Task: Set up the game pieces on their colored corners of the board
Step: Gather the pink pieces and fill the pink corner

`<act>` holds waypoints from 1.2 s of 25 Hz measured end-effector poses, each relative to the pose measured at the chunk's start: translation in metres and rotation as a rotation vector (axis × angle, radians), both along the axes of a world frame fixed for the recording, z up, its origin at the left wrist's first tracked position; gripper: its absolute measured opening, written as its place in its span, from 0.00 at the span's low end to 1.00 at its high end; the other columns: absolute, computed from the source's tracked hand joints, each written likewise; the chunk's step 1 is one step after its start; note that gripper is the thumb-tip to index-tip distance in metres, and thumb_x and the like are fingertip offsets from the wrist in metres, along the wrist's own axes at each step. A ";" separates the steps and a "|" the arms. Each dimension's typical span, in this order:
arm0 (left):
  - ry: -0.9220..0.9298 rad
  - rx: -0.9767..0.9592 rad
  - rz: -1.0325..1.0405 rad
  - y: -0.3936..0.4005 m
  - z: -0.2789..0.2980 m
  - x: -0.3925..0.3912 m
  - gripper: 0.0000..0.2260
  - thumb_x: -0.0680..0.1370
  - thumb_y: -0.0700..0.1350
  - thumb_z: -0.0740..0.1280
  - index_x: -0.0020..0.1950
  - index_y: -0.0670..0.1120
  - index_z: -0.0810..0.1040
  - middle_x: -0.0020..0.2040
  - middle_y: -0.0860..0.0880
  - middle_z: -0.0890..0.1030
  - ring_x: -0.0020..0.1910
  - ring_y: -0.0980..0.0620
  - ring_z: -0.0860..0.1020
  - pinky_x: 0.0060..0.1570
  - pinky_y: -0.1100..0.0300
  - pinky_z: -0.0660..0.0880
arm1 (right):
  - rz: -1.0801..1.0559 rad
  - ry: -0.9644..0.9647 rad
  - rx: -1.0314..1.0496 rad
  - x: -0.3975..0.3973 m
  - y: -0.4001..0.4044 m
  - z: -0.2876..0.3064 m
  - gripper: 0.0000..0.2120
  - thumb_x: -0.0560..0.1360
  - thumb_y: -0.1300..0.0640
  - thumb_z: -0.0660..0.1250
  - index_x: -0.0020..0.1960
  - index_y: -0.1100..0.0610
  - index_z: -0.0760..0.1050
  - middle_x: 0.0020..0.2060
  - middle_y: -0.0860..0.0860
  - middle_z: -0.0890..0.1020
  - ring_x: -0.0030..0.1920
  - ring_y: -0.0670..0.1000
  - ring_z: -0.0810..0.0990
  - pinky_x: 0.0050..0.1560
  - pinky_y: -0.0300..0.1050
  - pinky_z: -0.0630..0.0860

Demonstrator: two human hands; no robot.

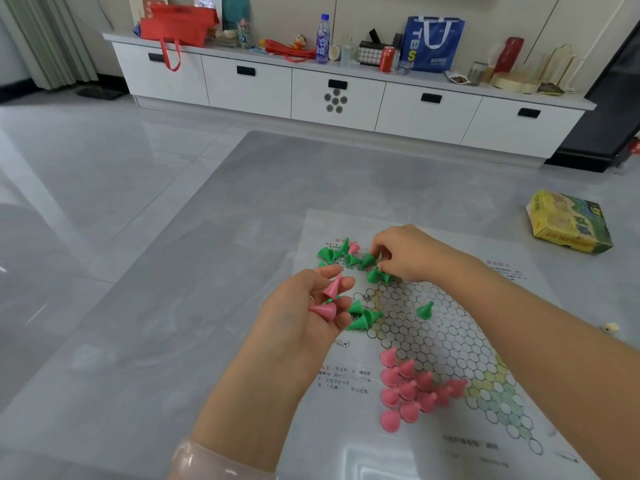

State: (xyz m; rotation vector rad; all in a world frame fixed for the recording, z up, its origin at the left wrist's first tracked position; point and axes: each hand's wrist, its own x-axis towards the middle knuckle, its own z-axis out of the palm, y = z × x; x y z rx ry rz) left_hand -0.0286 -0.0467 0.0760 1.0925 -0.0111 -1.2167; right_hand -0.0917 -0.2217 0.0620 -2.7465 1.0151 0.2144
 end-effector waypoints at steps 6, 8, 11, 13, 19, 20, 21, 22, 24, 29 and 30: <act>-0.115 -0.004 0.000 0.002 0.002 0.000 0.12 0.75 0.31 0.54 0.45 0.42 0.75 0.37 0.44 0.78 0.27 0.54 0.68 0.25 0.66 0.67 | -0.169 -0.447 0.098 -0.047 0.030 0.043 0.09 0.76 0.58 0.61 0.52 0.54 0.78 0.47 0.46 0.80 0.44 0.45 0.79 0.41 0.33 0.71; -0.130 -0.027 -0.022 0.002 0.002 -0.001 0.10 0.76 0.32 0.56 0.46 0.42 0.75 0.37 0.45 0.79 0.25 0.56 0.67 0.22 0.68 0.66 | -0.287 -0.705 0.267 -0.076 0.050 0.050 0.07 0.75 0.58 0.63 0.47 0.51 0.79 0.41 0.45 0.82 0.42 0.43 0.81 0.41 0.34 0.72; -0.185 -0.057 -0.056 0.003 0.002 -0.004 0.08 0.76 0.33 0.60 0.47 0.44 0.76 0.35 0.49 0.81 0.22 0.58 0.66 0.20 0.69 0.64 | -0.430 -0.945 0.475 -0.106 0.068 0.036 0.06 0.73 0.61 0.65 0.43 0.51 0.79 0.38 0.48 0.84 0.42 0.46 0.83 0.47 0.39 0.76; -0.210 -0.064 -0.071 0.003 0.002 -0.006 0.09 0.76 0.33 0.61 0.47 0.44 0.78 0.33 0.51 0.81 0.21 0.60 0.67 0.20 0.69 0.64 | -0.484 -0.955 0.514 -0.116 0.072 0.019 0.06 0.72 0.61 0.66 0.42 0.52 0.79 0.38 0.47 0.85 0.42 0.46 0.83 0.48 0.41 0.76; -0.198 -0.048 -0.057 -0.004 -0.005 -0.009 0.08 0.76 0.34 0.59 0.44 0.43 0.77 0.31 0.50 0.81 0.22 0.59 0.67 0.19 0.69 0.64 | -0.299 -0.545 0.294 -0.131 0.068 -0.005 0.04 0.69 0.55 0.70 0.38 0.46 0.78 0.35 0.42 0.82 0.39 0.37 0.78 0.38 0.26 0.71; -0.191 -0.040 -0.045 -0.005 -0.006 -0.009 0.09 0.76 0.34 0.59 0.43 0.43 0.77 0.31 0.49 0.81 0.22 0.59 0.67 0.19 0.69 0.64 | -0.255 -0.477 0.257 -0.132 0.067 -0.007 0.05 0.70 0.54 0.70 0.38 0.45 0.77 0.36 0.41 0.81 0.40 0.37 0.77 0.39 0.26 0.71; -0.187 -0.033 -0.035 -0.006 -0.006 -0.010 0.09 0.77 0.34 0.58 0.43 0.43 0.76 0.31 0.48 0.80 0.22 0.58 0.67 0.19 0.69 0.64 | -0.218 -0.429 0.238 -0.133 0.066 -0.009 0.05 0.70 0.53 0.70 0.39 0.44 0.77 0.38 0.40 0.80 0.41 0.38 0.77 0.42 0.29 0.72; -0.188 -0.027 -0.029 -0.008 -0.007 -0.011 0.10 0.77 0.33 0.58 0.43 0.43 0.76 0.31 0.48 0.80 0.22 0.58 0.67 0.19 0.69 0.64 | -0.195 -0.408 0.242 -0.135 0.066 -0.011 0.04 0.70 0.53 0.70 0.40 0.44 0.77 0.39 0.40 0.80 0.42 0.39 0.77 0.45 0.32 0.73; -0.191 -0.025 -0.026 -0.010 -0.007 -0.013 0.10 0.77 0.33 0.57 0.43 0.43 0.76 0.30 0.48 0.79 0.21 0.59 0.67 0.19 0.69 0.64 | -0.176 -0.415 0.274 -0.139 0.065 -0.014 0.03 0.70 0.53 0.69 0.43 0.45 0.78 0.41 0.40 0.80 0.44 0.39 0.77 0.47 0.34 0.73; -0.202 -0.012 -0.046 -0.016 -0.009 -0.021 0.10 0.77 0.34 0.57 0.42 0.43 0.75 0.28 0.49 0.79 0.21 0.59 0.67 0.18 0.69 0.63 | -0.190 -0.460 0.286 -0.142 0.067 -0.014 0.04 0.72 0.52 0.67 0.45 0.48 0.80 0.40 0.40 0.82 0.44 0.39 0.79 0.48 0.34 0.75; -0.200 -0.008 -0.048 -0.016 -0.010 -0.022 0.10 0.77 0.33 0.57 0.42 0.43 0.75 0.28 0.49 0.79 0.21 0.59 0.67 0.18 0.69 0.63 | -0.196 -0.462 0.287 -0.142 0.069 -0.014 0.04 0.73 0.53 0.67 0.45 0.48 0.80 0.40 0.40 0.82 0.44 0.39 0.79 0.48 0.34 0.75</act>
